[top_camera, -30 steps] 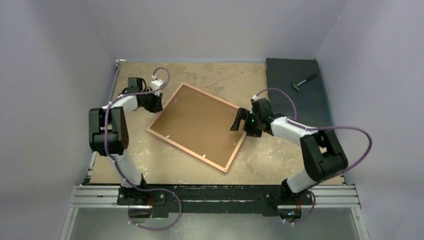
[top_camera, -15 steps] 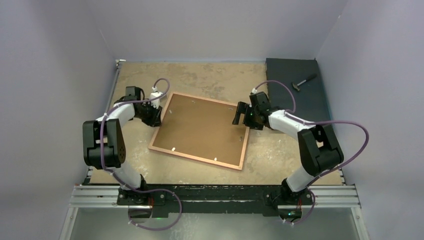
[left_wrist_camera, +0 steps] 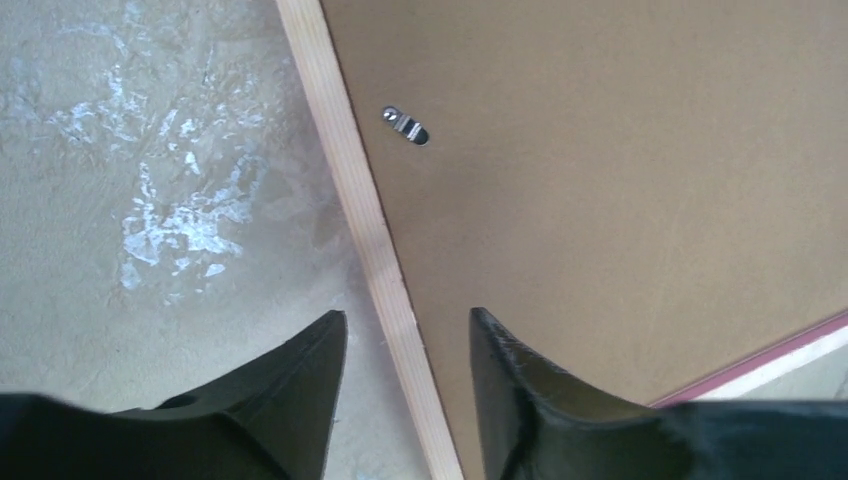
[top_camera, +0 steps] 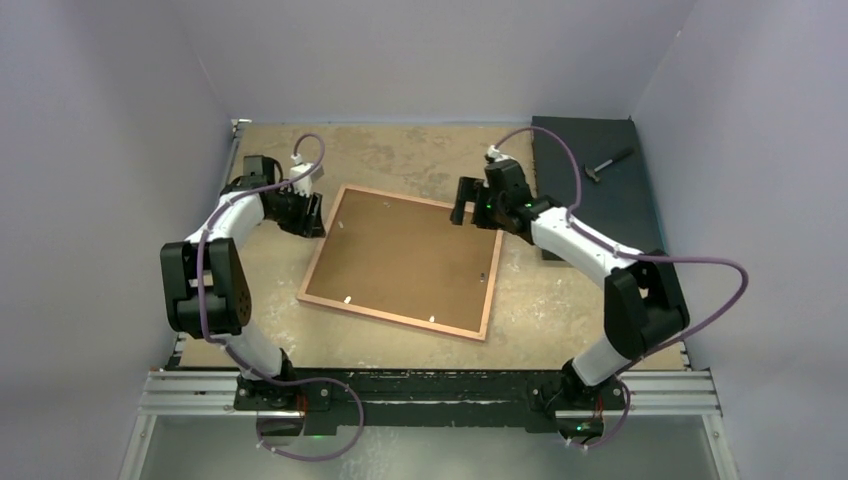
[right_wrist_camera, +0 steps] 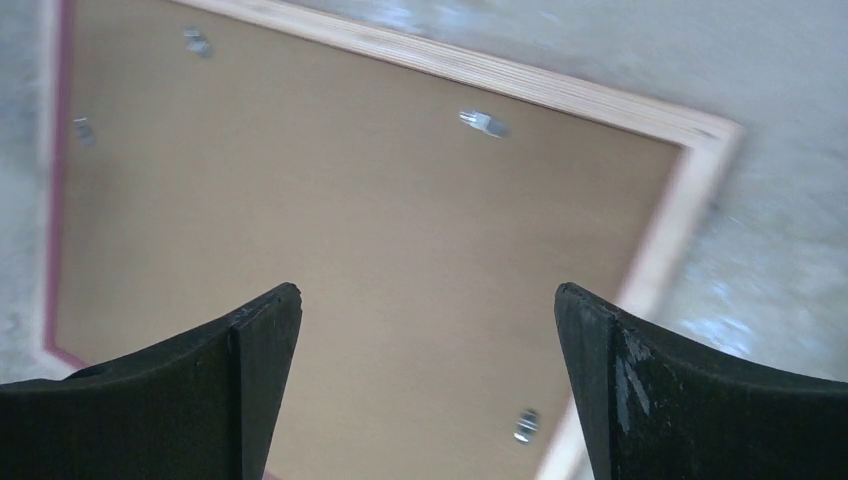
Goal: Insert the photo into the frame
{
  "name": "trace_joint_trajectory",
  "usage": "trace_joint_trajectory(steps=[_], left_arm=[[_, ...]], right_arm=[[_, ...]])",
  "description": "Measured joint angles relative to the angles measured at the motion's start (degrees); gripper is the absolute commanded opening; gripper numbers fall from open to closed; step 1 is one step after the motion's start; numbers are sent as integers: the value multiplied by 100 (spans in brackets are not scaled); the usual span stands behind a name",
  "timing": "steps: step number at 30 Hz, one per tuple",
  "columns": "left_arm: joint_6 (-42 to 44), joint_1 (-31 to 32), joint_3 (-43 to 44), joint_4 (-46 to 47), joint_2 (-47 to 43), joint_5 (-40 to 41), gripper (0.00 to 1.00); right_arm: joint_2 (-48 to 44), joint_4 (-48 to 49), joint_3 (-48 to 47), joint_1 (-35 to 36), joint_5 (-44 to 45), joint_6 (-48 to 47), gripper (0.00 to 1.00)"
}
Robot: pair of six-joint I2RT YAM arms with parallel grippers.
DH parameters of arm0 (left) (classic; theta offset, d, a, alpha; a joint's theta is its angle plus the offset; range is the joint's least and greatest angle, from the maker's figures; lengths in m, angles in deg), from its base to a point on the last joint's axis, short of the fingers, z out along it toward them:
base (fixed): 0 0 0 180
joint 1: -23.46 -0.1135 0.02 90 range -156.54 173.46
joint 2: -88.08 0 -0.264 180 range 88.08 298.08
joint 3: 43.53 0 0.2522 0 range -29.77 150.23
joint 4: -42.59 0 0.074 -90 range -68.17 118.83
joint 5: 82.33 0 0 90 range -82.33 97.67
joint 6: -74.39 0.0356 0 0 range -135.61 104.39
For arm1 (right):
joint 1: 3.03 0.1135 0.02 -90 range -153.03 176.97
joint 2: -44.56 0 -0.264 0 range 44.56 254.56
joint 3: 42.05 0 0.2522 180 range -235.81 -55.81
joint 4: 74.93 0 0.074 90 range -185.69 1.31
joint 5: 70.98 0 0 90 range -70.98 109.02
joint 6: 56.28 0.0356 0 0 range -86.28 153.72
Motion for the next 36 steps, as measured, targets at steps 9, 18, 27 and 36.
trace_joint_trajectory(steps=[9,18,27,36], left_arm=[[-321,-219,146,98,90,181,75],[-487,-627,-22,811,-584,723,91],[-341,-575,-457,968,-721,686,54],[-387,-374,-684,1145,-260,44,35]], right_arm=[[540,662,-949,1088,-205,118,99],[857,1427,-1141,872,-627,208,99],[1132,1364,-1425,850,-813,481,98],[2441,1222,-2540,1814,-940,313,77]])
